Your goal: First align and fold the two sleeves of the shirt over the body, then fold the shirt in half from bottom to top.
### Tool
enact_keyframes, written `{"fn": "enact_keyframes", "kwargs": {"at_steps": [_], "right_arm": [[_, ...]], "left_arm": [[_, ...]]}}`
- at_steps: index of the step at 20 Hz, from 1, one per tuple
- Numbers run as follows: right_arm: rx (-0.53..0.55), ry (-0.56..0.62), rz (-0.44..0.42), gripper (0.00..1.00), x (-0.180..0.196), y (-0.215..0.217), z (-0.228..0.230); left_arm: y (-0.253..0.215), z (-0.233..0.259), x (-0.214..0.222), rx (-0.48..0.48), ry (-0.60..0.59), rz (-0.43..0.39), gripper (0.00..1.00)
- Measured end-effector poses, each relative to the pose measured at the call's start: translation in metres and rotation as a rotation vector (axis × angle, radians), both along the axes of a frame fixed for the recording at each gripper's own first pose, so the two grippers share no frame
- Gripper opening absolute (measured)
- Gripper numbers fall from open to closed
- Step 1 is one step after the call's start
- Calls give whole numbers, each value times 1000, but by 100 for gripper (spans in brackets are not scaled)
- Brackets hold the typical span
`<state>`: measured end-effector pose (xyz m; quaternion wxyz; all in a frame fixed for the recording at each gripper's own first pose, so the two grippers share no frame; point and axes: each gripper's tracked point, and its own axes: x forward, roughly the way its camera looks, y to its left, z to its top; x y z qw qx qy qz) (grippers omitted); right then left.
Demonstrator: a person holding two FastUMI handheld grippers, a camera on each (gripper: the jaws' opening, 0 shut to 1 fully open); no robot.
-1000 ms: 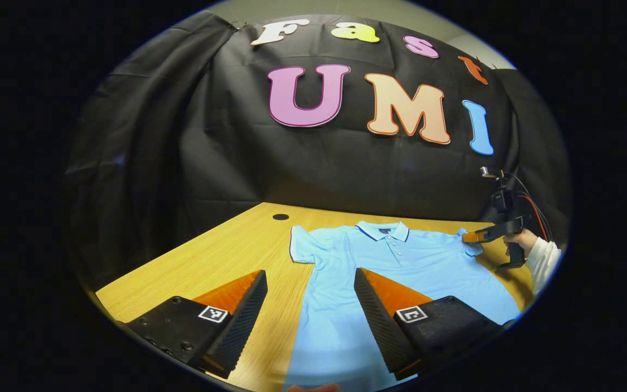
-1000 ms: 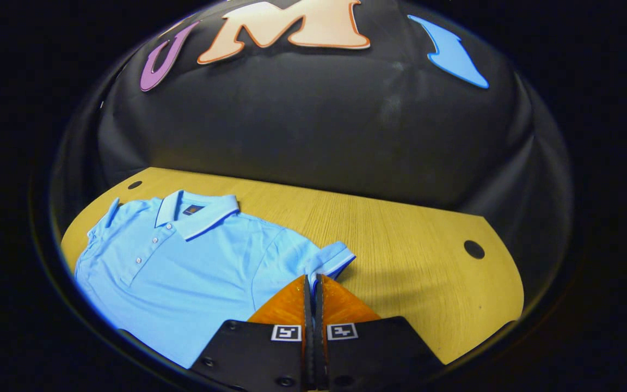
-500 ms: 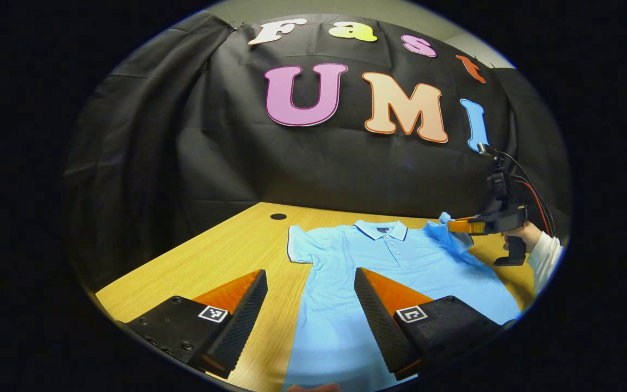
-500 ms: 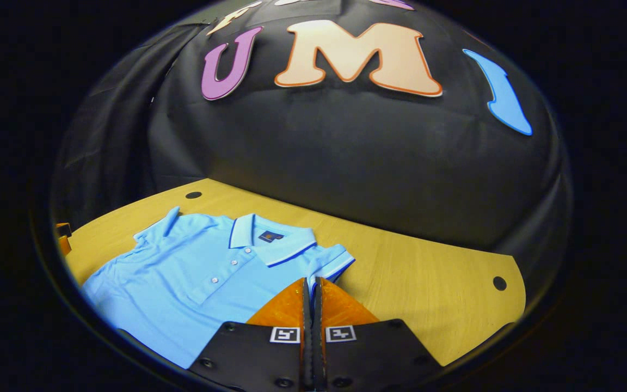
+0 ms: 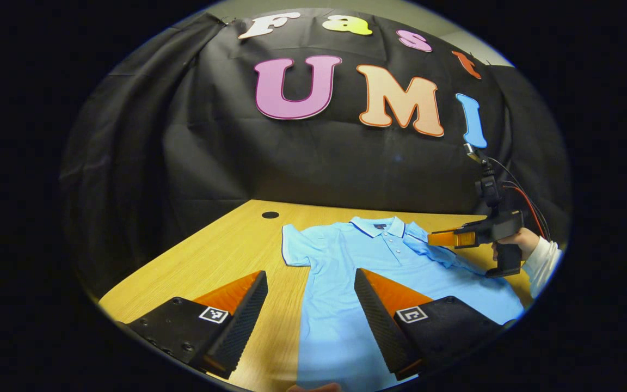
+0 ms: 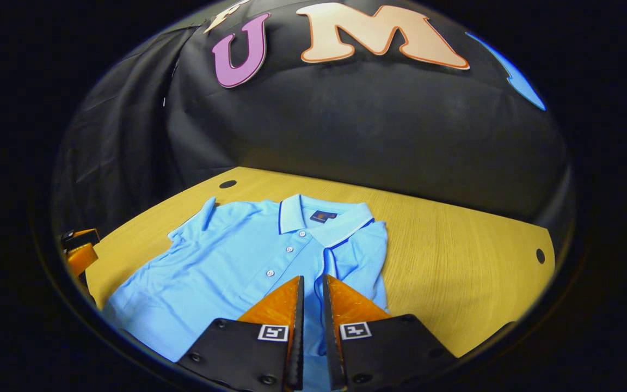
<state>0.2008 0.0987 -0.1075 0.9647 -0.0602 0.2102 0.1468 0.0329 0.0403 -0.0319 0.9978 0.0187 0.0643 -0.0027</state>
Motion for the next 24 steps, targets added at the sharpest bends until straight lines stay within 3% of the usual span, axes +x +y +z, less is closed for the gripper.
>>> {"fn": "enact_keyframes", "kwargs": {"at_steps": [1, 2, 4, 6, 10, 14, 24], "right_arm": [[1, 8, 14, 25, -4, 4, 0], [3, 6, 22, 51, -7, 8, 1], [10, -8, 23, 82, -17, 11, 6], [43, -24, 26, 96, -31, 14, 16], [105, -78, 20, 99, -68, 5, 41], [91, -150, -14, 99, -110, -19, 59], [86, -293, -192, 99, -188, -84, 95]], "left_arm": [[3, 1, 6, 1, 3, -2, 95], [3, 1, 13, -3, 3, -16, 95], [4, -5, 27, -32, 36, -44, 95], [9, -14, 44, -46, 79, -52, 95], [21, -32, 77, -24, 184, -63, 95], [28, -36, 112, -24, 234, -77, 95], [52, -57, 194, 71, 358, -47, 92]]}}
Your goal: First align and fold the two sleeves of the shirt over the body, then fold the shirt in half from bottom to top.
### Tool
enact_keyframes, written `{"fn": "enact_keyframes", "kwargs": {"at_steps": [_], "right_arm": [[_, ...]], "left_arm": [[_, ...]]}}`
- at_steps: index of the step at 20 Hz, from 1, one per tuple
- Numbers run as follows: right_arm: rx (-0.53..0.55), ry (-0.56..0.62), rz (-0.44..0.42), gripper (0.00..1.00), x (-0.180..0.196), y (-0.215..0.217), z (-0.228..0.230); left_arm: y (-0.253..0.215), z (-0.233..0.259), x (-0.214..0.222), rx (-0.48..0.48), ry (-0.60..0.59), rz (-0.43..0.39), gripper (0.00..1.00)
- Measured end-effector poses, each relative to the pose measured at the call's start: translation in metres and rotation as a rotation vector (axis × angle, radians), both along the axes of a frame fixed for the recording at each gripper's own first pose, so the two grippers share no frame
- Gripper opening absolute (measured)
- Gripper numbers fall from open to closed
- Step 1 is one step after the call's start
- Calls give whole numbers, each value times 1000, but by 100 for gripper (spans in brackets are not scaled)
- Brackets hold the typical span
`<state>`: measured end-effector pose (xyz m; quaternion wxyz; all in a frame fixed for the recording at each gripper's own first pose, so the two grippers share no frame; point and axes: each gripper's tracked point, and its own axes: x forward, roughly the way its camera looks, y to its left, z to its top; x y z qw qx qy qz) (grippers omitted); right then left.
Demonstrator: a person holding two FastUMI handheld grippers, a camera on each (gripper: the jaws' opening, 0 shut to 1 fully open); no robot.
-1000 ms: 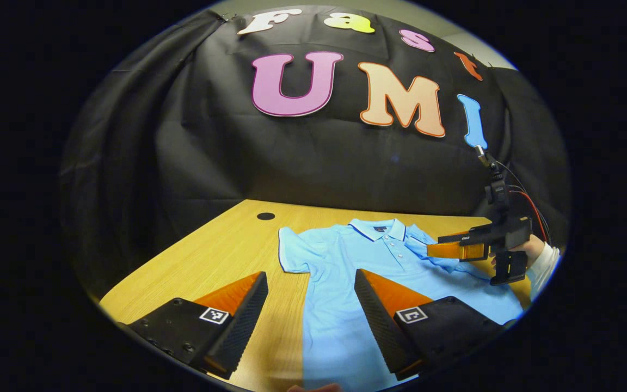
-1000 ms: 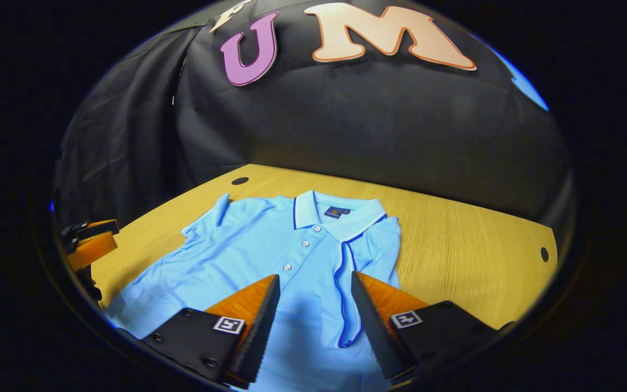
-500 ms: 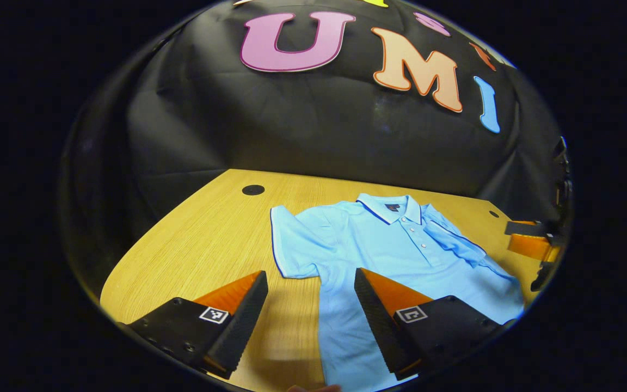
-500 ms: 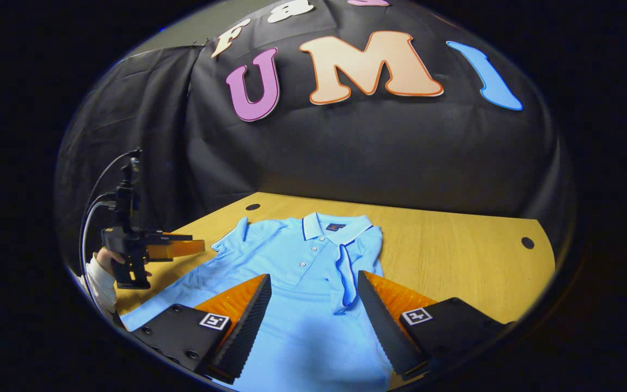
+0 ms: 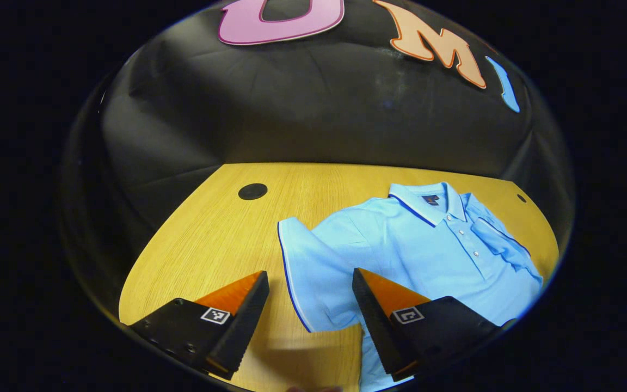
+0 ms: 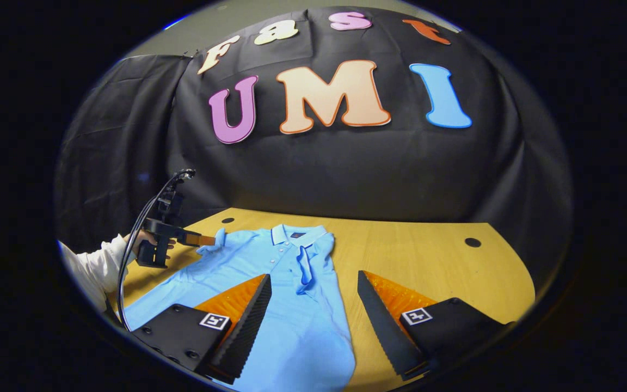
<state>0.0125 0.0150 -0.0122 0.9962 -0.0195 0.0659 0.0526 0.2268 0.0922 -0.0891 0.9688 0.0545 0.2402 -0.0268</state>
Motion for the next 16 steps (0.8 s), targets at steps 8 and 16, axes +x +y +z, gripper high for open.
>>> {"fn": "enact_keyframes", "kwargs": {"at_steps": [8, 16], "right_arm": [[30, -40, -135, 98, -35, -43, 7], [94, 0, -201, 99, -41, -59, -26]], "left_arm": [[1, -14, -2, 1, 44, -9, 92], [-19, -15, -6, -26, 66, -105, 50]]}}
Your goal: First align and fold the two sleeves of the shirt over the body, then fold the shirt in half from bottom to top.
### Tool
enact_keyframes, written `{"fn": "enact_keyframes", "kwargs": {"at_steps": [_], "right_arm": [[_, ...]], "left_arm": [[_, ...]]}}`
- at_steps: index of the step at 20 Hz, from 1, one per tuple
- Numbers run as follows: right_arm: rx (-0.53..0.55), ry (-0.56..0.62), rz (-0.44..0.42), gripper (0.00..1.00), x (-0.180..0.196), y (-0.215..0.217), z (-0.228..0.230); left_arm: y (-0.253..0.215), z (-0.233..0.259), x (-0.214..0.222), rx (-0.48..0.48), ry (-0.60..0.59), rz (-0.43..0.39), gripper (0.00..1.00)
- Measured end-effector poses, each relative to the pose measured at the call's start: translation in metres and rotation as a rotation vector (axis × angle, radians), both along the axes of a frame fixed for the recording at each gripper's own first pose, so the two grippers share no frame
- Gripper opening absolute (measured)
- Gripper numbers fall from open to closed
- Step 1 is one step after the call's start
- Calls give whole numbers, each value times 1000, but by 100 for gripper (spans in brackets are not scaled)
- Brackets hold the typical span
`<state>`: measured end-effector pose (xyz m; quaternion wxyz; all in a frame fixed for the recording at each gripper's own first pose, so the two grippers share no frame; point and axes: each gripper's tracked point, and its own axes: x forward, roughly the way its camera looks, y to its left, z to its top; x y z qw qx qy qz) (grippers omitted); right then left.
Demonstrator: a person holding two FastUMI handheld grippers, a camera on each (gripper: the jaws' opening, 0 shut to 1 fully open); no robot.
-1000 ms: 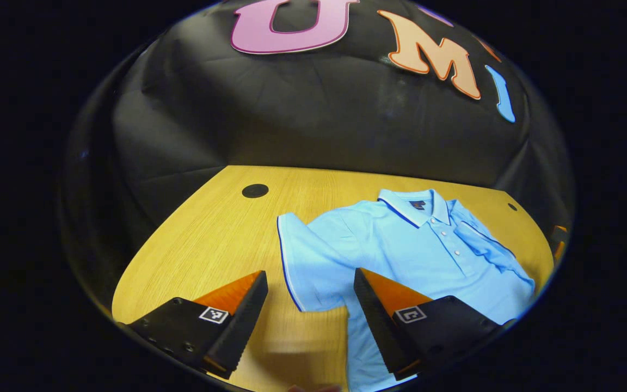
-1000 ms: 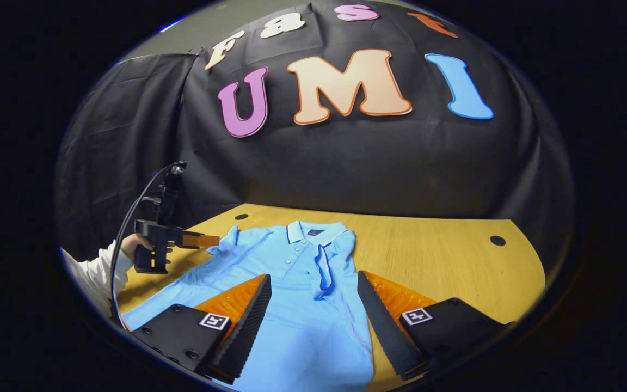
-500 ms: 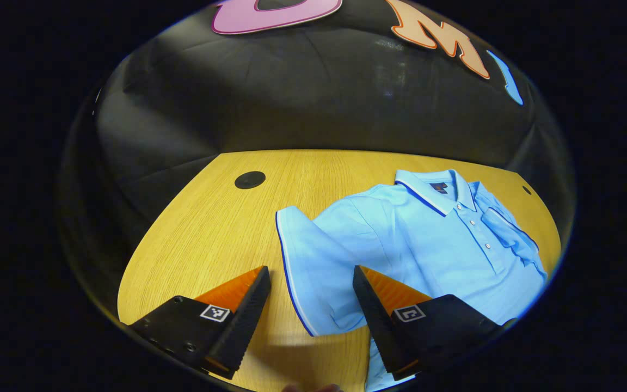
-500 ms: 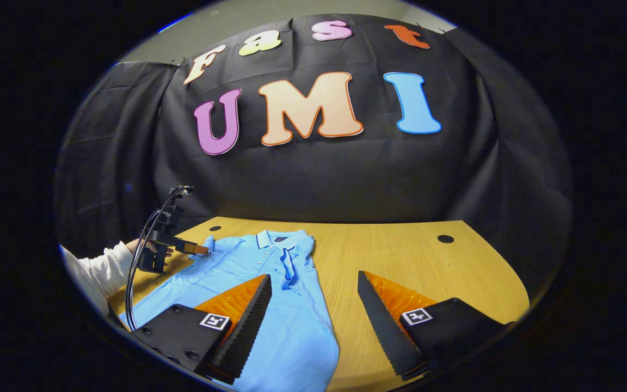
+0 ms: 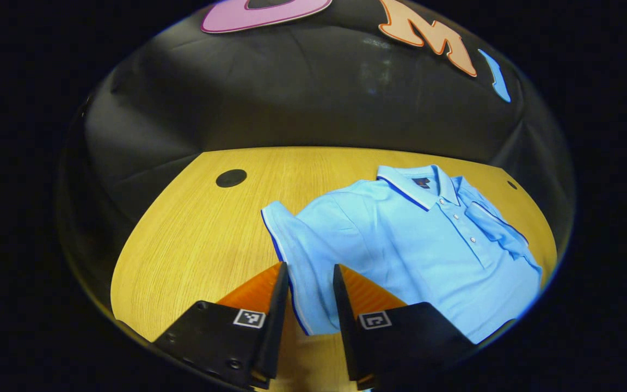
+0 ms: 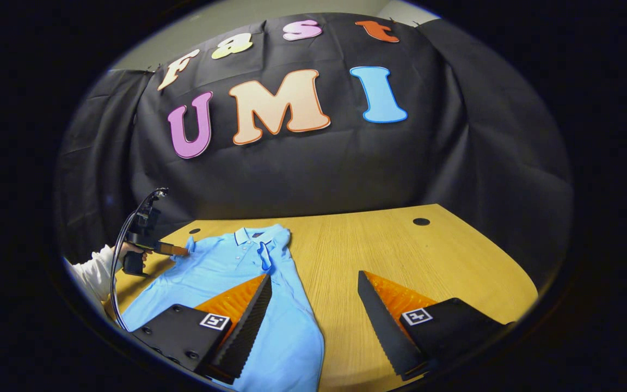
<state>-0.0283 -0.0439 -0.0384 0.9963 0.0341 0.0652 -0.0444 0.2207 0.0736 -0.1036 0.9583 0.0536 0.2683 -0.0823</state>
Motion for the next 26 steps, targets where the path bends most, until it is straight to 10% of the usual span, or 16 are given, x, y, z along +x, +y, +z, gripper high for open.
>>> {"fn": "enact_keyframes", "kwargs": {"at_steps": [3, 5, 26], "right_arm": [[6, 21, -9, 98, -4, -5, -11], [5, 33, -5, 99, -8, -4, -16], [-46, 72, 40, 98, -12, 3, -38]], "left_arm": [[-1, -1, 6, -35, -34, 17, 9], [0, 0, 7, -34, -40, 17, 1], [-232, 43, -22, 49, -128, -334, 1]]}}
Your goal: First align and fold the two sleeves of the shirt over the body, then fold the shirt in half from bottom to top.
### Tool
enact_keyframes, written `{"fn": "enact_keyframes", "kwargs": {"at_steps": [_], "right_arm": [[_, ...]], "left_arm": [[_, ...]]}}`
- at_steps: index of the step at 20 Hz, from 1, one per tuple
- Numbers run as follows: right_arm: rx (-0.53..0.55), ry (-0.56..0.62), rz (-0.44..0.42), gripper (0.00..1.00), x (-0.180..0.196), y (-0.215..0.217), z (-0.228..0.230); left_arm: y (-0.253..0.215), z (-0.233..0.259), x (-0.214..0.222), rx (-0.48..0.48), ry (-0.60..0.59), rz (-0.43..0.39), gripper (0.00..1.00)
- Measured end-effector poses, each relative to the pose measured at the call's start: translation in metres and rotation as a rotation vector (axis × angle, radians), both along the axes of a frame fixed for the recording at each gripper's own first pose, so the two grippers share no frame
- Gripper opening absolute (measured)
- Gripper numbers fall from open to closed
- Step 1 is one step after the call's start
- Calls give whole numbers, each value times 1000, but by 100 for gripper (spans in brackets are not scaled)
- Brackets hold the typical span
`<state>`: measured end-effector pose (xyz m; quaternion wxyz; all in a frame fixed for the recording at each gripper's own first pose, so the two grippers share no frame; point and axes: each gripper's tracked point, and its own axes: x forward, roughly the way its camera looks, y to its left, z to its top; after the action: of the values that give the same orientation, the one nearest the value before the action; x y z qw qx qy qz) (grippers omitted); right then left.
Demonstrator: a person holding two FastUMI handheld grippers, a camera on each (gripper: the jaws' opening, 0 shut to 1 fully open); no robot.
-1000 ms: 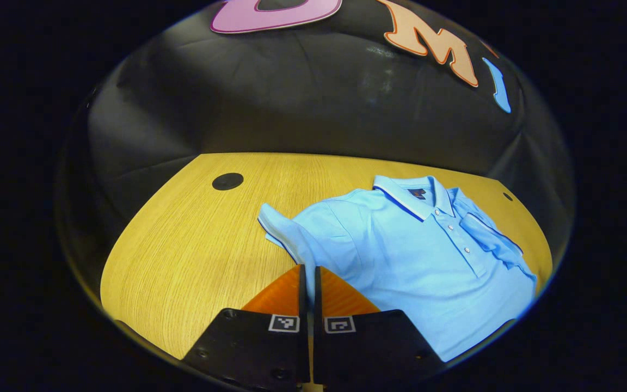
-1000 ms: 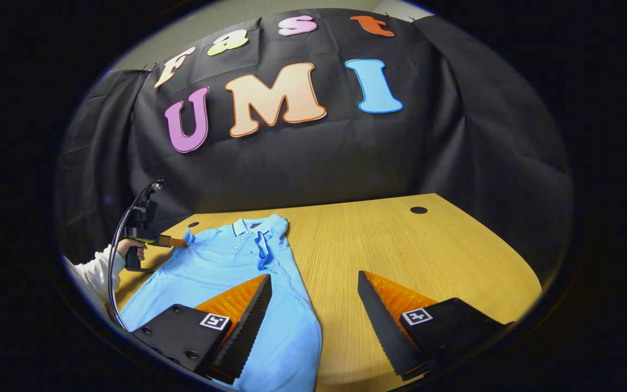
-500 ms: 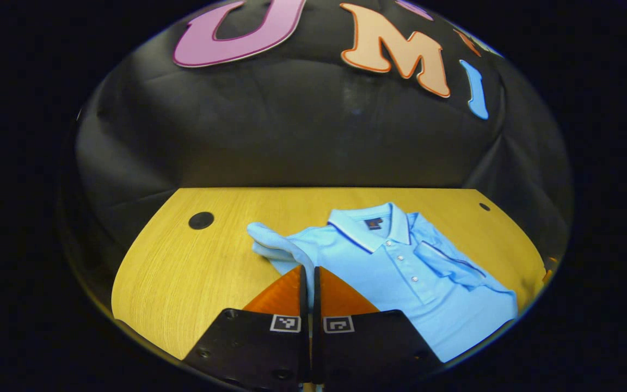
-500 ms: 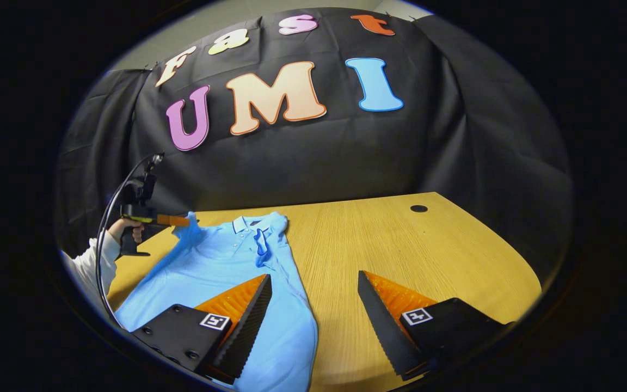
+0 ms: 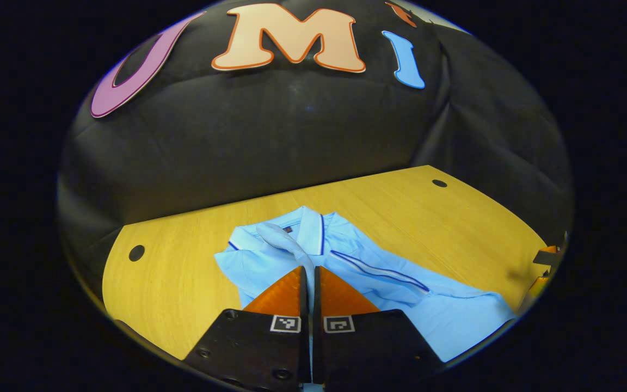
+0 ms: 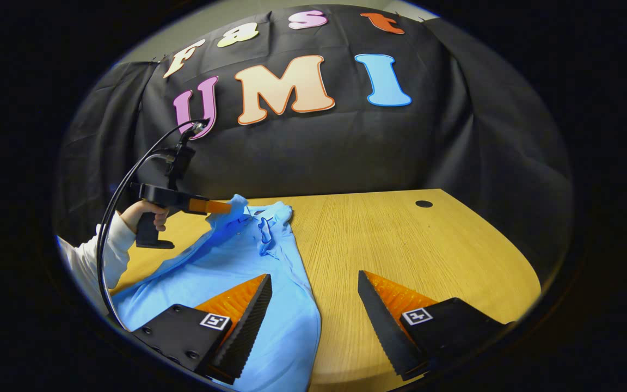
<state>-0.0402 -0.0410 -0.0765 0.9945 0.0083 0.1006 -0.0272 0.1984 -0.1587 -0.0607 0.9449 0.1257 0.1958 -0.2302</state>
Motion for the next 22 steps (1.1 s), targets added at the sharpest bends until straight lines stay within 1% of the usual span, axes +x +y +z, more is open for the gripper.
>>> {"fn": "enact_keyframes", "kwargs": {"at_steps": [1, 2, 4, 6, 7, 8, 9, 11, 14, 16, 20, 22], "right_arm": [[1, 2, 6, 98, -1, 2, -1], [5, 2, 12, 99, -3, 4, -2], [15, 2, 23, 98, -6, 8, -3], [19, 7, 35, 98, -9, 13, -5], [14, 9, 42, 98, -9, 16, -7], [6, 10, 43, 98, -11, 17, -8], [0, 14, 47, 98, -12, 18, -10], [5, 25, 63, 98, -19, 26, -14], [1, 20, 80, 98, -35, 33, -18], [0, 28, 85, 98, -46, 37, -24], [-10, 42, 82, 98, -73, 42, -37], [-17, 51, 84, 98, -86, 44, -46]], "left_arm": [[-4, 0, 0, -3, -7, 2, 0], [-8, 2, 0, -11, -13, 0, 3], [-9, 5, -1, -10, -22, 21, 10], [6, 10, -8, 16, -39, 72, 43], [12, 12, -12, 17, -43, 91, 70], [19, 16, -19, 11, -49, 116, 82], [28, 20, -27, 2, -56, 135, 99], [48, 26, -50, 0, -60, 174, 99], [78, 33, -98, 17, -83, 191, 98], [101, 28, -137, 23, -84, 210, 98], [136, 10, -220, -40, -75, 264, 98], [152, -3, -256, -52, -67, 289, 98]]}}
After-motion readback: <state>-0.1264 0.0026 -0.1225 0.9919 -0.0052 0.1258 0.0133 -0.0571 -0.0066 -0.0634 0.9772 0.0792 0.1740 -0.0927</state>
